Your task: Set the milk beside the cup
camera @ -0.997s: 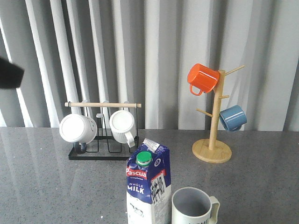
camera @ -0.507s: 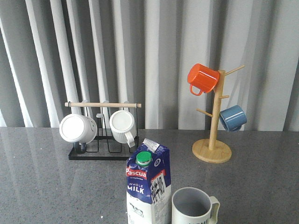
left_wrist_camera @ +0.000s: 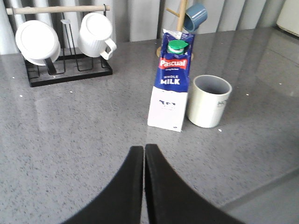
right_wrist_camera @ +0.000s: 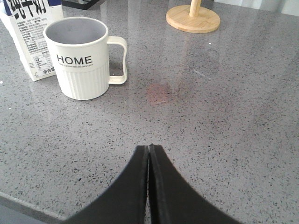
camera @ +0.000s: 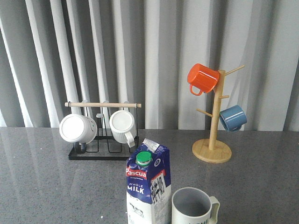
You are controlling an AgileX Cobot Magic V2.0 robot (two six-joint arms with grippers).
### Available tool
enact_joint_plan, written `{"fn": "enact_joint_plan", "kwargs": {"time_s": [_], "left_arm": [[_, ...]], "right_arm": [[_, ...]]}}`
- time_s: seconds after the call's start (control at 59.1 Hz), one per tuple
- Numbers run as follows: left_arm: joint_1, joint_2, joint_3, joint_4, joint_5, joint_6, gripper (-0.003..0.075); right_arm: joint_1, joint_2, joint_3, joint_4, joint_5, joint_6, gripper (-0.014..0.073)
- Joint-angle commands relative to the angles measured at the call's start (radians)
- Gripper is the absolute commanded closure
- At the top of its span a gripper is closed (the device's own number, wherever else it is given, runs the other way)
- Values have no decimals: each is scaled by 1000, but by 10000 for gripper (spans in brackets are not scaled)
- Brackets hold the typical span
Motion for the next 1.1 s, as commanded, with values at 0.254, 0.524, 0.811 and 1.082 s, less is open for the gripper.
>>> {"fn": "enact_joint_plan", "kwargs": {"time_s": [0.254, 0.524, 0.811, 1.082], "left_arm": [[155, -210, 621, 39, -858, -6, 727], [315, -365, 758, 50, -766, 12, 727], [382, -365, 758, 61, -732, 20, 727], [382, -364, 758, 58, -731, 20, 727]], "right_arm": [[0, 7, -22, -12, -68, 0, 600], [0, 7, -22, -12, -68, 0, 600], [0, 7, -22, -12, -68, 0, 600], [0, 7, -22, -12, -68, 0, 600]]}}
